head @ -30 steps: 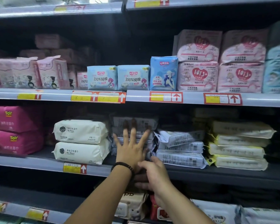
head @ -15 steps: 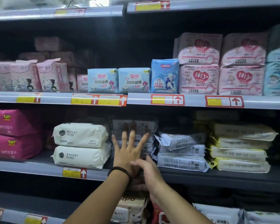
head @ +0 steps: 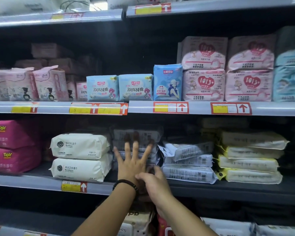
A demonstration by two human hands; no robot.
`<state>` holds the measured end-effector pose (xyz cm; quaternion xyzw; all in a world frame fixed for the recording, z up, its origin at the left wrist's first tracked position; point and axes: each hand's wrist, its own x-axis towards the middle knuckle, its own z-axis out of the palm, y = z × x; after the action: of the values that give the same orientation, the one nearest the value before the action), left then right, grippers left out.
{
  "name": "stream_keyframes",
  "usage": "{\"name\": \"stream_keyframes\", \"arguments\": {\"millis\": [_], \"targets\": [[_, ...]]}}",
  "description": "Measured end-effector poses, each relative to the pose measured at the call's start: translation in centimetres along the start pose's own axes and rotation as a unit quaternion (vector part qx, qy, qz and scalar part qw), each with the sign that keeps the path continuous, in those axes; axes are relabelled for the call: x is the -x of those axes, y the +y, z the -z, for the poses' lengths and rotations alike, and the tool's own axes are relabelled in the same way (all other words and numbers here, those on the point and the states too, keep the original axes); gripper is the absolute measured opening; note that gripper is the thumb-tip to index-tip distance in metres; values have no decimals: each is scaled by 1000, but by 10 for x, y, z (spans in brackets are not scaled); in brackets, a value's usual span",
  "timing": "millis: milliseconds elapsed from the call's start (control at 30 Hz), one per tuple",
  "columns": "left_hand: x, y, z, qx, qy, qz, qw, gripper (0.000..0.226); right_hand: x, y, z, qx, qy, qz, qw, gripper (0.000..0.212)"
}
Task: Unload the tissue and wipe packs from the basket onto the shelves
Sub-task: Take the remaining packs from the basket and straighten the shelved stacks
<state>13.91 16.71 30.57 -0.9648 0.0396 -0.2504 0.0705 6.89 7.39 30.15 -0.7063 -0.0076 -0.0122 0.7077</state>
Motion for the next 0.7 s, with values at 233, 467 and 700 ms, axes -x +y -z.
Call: {"name": "stream_keyframes", "arguments": {"millis": [233,467,700], "targets": [[11,2,18,-25,-28,-6,999,87,8,3,36,24,-68,-4,997,75],[57,61,18,122,243,-113,956,69,32,5,122,154,148,139,967,33],[72,120,13,74,107,-209,969,53,36,15,179,274,186,93,939,51]]}}
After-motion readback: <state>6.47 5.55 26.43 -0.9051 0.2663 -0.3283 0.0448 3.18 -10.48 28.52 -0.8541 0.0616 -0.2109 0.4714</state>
